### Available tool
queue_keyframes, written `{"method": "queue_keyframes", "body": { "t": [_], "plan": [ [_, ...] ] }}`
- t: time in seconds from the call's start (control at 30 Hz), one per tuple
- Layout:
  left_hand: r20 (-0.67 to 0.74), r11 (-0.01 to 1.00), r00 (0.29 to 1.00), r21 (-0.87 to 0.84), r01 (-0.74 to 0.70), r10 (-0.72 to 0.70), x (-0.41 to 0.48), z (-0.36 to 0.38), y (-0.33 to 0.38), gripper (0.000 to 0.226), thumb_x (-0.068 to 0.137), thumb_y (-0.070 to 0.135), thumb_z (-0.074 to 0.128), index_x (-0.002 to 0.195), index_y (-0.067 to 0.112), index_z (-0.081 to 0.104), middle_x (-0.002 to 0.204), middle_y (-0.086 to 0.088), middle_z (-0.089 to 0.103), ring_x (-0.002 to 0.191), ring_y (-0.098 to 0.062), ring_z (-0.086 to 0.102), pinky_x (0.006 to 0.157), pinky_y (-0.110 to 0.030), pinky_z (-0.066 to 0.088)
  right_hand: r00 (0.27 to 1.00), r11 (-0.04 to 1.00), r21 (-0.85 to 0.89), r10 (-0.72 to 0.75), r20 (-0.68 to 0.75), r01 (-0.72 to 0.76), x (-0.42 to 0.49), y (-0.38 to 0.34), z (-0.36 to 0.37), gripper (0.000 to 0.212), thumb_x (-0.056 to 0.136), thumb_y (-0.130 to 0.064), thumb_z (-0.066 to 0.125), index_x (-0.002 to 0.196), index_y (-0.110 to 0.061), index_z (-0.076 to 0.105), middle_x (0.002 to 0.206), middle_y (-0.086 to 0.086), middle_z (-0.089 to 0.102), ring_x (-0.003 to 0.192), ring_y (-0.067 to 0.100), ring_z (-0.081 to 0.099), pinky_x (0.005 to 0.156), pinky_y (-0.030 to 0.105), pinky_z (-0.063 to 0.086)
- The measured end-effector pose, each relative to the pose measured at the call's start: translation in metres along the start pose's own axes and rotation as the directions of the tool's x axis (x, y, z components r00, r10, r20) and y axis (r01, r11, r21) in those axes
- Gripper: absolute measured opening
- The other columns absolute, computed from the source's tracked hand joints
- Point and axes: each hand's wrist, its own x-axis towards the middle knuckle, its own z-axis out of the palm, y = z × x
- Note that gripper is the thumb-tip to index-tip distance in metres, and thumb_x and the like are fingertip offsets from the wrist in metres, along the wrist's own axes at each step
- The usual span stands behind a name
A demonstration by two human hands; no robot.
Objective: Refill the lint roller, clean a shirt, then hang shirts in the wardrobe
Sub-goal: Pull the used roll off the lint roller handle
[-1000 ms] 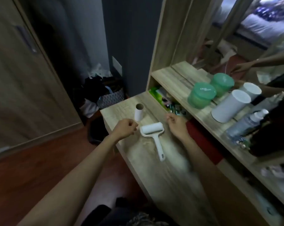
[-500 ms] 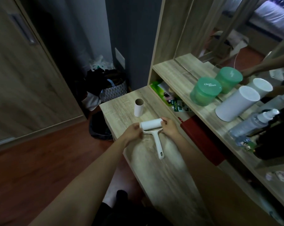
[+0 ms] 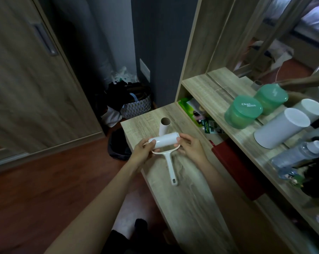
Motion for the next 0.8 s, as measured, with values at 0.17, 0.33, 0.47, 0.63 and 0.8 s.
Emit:
{"method": "queue_keyframes", "body": {
  "t": [0.17,0.33,0.47,0.63,0.8],
  "plan": [
    [0.051,0.998,0.997,0.018,-0.055,0.055,0.003,-0.017,0.007,0.031,0.094,0.022,0.059,0.124,0.013,0.056,0.107,-0.007,0.064,0.073,-0.005,0.069,0.079,-0.026,0.054,0.995,0.98,0.169,0.103,0.016,-0.104,-0.001,-0.004,0.005,0.025,0.088,-0.007,0.064,0.112,-0.001,0.061,0.095,0.01,0.068,0.078,0.019,0.07,0.07,0.026,0.06],
    [0.105,0.995,0.992,0.054,-0.081,0.075,0.01,-0.03,0.012,0.025,0.093,0.024,0.06,0.118,0.021,0.06,0.114,-0.01,0.061,0.093,-0.02,0.065,0.092,-0.041,0.05,0.988,0.963,0.224,0.136,0.069,-0.148,0.003,-0.006,0.004,0.02,0.084,-0.004,0.067,0.103,-0.001,0.063,0.094,0.013,0.069,0.077,0.022,0.072,0.073,0.031,0.06],
    [0.115,0.995,0.992,0.072,-0.064,0.056,0.011,-0.034,0.017,0.027,0.095,0.024,0.058,0.121,0.02,0.059,0.114,-0.013,0.061,0.097,-0.024,0.061,0.087,-0.038,0.05,0.985,0.95,0.272,0.128,0.116,-0.155,0.007,-0.007,0.002,0.019,0.084,-0.002,0.067,0.102,0.0,0.063,0.096,0.016,0.07,0.079,0.022,0.073,0.074,0.031,0.06],
    [0.129,0.997,0.99,0.059,-0.055,0.047,0.013,-0.042,0.019,0.034,0.097,0.022,0.054,0.129,0.011,0.055,0.116,-0.016,0.06,0.094,-0.026,0.062,0.057,-0.015,0.048,0.981,0.961,0.226,0.127,0.145,-0.157,0.014,-0.009,0.006,0.026,0.084,-0.005,0.068,0.108,0.004,0.063,0.102,0.022,0.07,0.084,0.028,0.073,0.075,0.032,0.06],
    [0.134,0.999,0.99,0.028,-0.035,0.031,0.013,-0.045,0.019,0.035,0.096,0.021,0.054,0.129,0.009,0.055,0.111,-0.012,0.062,0.078,-0.014,0.068,0.059,-0.017,0.049,0.983,0.981,0.122,0.132,0.128,-0.148,0.021,-0.017,0.009,0.02,0.084,-0.004,0.067,0.103,0.004,0.065,0.095,0.022,0.07,0.077,0.025,0.072,0.07,0.03,0.061]
  ]
}}
